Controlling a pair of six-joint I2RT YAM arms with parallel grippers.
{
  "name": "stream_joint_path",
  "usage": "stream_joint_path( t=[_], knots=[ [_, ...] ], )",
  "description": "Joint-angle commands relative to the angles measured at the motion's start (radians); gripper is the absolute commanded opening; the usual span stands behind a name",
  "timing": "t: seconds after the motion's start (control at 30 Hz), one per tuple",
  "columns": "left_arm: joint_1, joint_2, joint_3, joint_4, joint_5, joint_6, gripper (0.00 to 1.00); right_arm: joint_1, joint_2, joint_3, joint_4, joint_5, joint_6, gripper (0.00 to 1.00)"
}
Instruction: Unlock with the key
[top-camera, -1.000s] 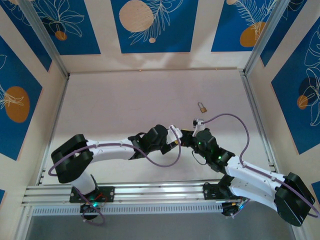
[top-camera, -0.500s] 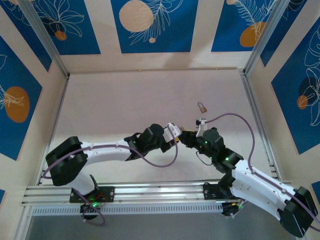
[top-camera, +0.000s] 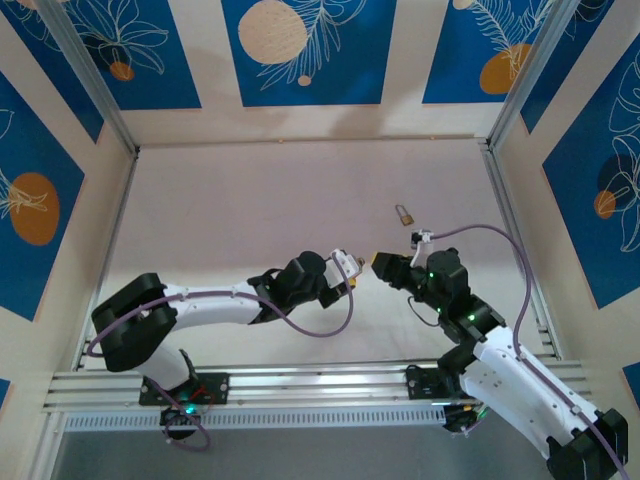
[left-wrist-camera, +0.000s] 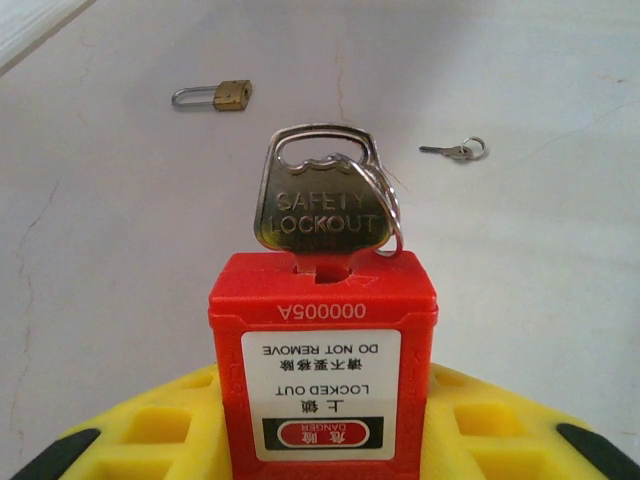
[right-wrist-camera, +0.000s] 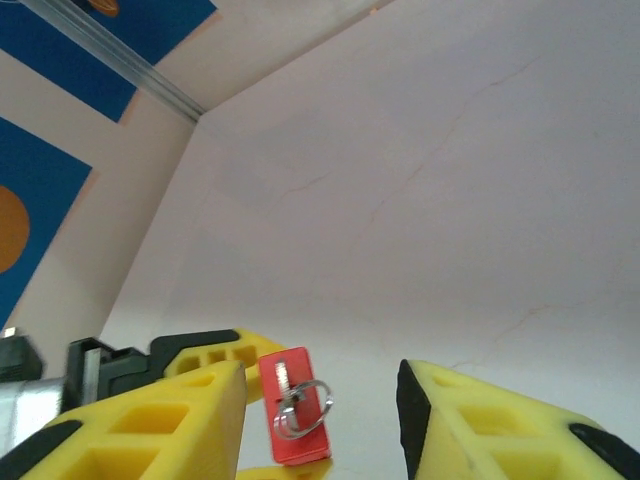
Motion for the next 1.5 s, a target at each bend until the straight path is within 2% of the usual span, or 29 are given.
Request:
stream_joint_path(
  t=[0.0,0.33,0.63,0.8,0.93,1.07,1.3,1.47],
  knots=[
    [0.007,-0.005,0.006,0.031,0.023,-0.020,0.22,-0.009,0.056,0.032,0.001,-0.042,-0.009,0.45],
    [0.006,-0.012,0.007,0.025,0.035,-0.017,0.22,0.014,0.211,0.006,0.107,-0.092,0.016,0.42],
    [0.007,-0.023,0.048,-0.020,-0.002,0.043,0.22,0.012,0.188,-0.019,0.061,-0.079,0.018,0.40],
    [0.006,-0.022,0.112,-0.172,-0.074,0.142,0.22,-0.084,0.125,0.024,-0.011,-0.149,-0.003,0.41],
    [0.004,-0.040,0.129,-0.258,-0.149,0.224,0.22,-0.206,0.118,0.056,-0.035,-0.285,-0.014,0.41],
    [-0.010,-0.049,0.130,-0.293,-0.258,0.319,0.22,-0.287,0.124,0.075,-0.038,-0.386,-0.021,0.41],
    [-0.071,-0.017,0.148,-0.284,-0.462,0.541,0.21,-0.317,0.149,0.080,0.007,-0.464,-0.020,0.40],
    [-0.103,-0.009,0.113,-0.168,-0.581,0.692,0.20,-0.317,0.187,0.077,0.064,-0.507,-0.021,0.40]
  ],
)
